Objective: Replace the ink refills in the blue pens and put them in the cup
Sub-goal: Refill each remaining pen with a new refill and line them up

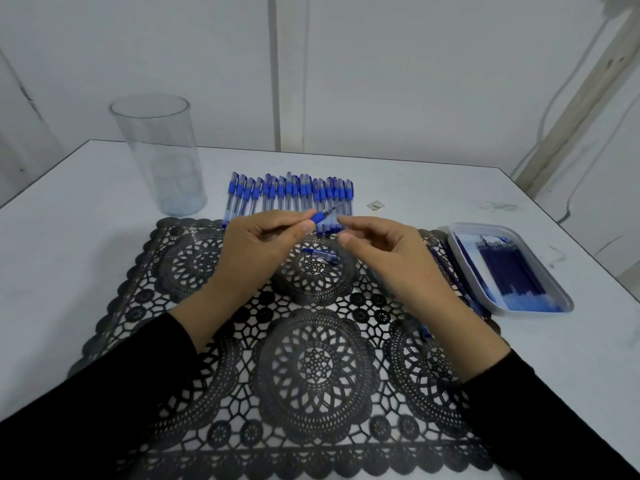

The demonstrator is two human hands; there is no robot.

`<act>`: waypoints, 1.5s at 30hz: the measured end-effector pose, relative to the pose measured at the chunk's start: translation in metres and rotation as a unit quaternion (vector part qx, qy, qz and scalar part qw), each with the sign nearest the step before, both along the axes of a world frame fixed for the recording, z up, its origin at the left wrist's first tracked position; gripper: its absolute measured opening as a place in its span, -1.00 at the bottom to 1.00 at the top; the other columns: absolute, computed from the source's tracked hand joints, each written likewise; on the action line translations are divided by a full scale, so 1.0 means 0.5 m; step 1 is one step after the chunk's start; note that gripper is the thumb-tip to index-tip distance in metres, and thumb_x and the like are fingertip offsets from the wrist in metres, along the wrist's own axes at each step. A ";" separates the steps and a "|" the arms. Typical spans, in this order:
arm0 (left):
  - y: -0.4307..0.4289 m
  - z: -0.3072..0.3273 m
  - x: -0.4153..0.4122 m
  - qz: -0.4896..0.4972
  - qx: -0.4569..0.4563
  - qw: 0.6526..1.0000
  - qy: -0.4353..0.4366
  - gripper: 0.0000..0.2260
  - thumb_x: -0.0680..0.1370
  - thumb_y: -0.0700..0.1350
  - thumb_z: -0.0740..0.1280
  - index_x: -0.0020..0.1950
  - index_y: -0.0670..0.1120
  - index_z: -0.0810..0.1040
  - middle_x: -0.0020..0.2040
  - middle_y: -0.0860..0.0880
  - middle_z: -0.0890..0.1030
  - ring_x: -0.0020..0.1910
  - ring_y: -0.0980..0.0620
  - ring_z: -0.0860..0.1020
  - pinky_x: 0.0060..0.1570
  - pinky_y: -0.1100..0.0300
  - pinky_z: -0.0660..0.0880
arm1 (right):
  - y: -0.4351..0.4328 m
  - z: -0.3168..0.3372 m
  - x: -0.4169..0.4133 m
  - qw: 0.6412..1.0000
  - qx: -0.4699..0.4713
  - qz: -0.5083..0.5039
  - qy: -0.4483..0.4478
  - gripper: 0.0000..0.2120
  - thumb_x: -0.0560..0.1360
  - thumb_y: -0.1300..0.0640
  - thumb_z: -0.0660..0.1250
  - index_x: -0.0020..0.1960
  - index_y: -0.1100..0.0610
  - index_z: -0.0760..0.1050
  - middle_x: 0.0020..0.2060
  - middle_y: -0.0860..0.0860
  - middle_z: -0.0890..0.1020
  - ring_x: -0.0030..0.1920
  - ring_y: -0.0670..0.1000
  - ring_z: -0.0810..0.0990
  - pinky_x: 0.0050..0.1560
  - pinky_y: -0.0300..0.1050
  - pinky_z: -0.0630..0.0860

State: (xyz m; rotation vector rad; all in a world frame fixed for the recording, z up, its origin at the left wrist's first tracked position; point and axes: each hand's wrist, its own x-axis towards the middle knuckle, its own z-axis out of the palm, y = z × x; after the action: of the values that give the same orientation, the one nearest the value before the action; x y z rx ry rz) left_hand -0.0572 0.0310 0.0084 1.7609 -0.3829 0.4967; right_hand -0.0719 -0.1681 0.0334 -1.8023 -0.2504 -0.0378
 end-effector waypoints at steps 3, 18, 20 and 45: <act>0.027 -0.003 -0.003 0.015 0.028 1.000 0.000 -0.82 0.50 -0.15 0.47 0.06 0.05 0.68 -0.11 0.16 0.72 -0.16 0.01 0.69 -0.09 0.14 0.65 | 0.007 -0.021 0.010 0.987 -0.147 -0.003 -0.060 -0.82 0.49 0.13 0.45 0.09 0.07 0.66 -0.14 -0.05 0.68 -0.15 -0.13 0.61 -0.10 -0.41 0.49; 0.076 -0.010 -0.031 0.037 0.119 0.992 -0.025 -0.81 0.49 -0.18 0.49 0.09 -0.07 0.69 -0.05 0.12 0.70 -0.05 0.22 0.67 0.03 0.32 0.58 | 0.047 -0.053 0.034 0.874 -0.415 0.022 -0.253 -0.90 0.46 0.24 0.46 -0.04 0.22 0.66 -0.13 0.08 0.56 -0.12 0.09 0.54 -0.10 -0.15 0.43; 0.078 -0.012 -0.029 0.040 0.127 0.991 -0.026 -0.81 0.49 -0.18 0.49 0.09 -0.08 0.69 -0.06 0.09 0.71 -0.06 0.19 0.68 0.03 0.29 0.59 | 0.051 -0.050 0.033 0.882 -0.402 0.027 -0.244 -0.93 0.48 0.24 0.43 -0.04 0.20 0.65 -0.12 0.05 0.54 -0.12 0.03 0.53 -0.08 -0.19 0.45; 0.075 -0.016 -0.030 -0.005 0.151 0.987 -0.056 -0.77 0.48 -0.19 0.49 0.12 -0.10 0.67 -0.01 0.07 0.70 -0.04 0.22 0.67 0.03 0.33 0.58 | 0.041 -0.022 0.010 0.980 -0.125 0.042 -0.146 -0.93 0.53 0.20 0.40 -0.01 0.11 0.64 -0.29 -0.15 0.58 -0.32 -0.22 0.50 -0.27 -0.37 0.42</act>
State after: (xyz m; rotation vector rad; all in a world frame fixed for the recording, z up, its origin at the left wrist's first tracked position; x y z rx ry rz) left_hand -0.0724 0.0687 0.0005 2.0261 -0.5696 0.5530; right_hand -0.0667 -0.1474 0.0225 -2.0322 -0.5626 -0.2213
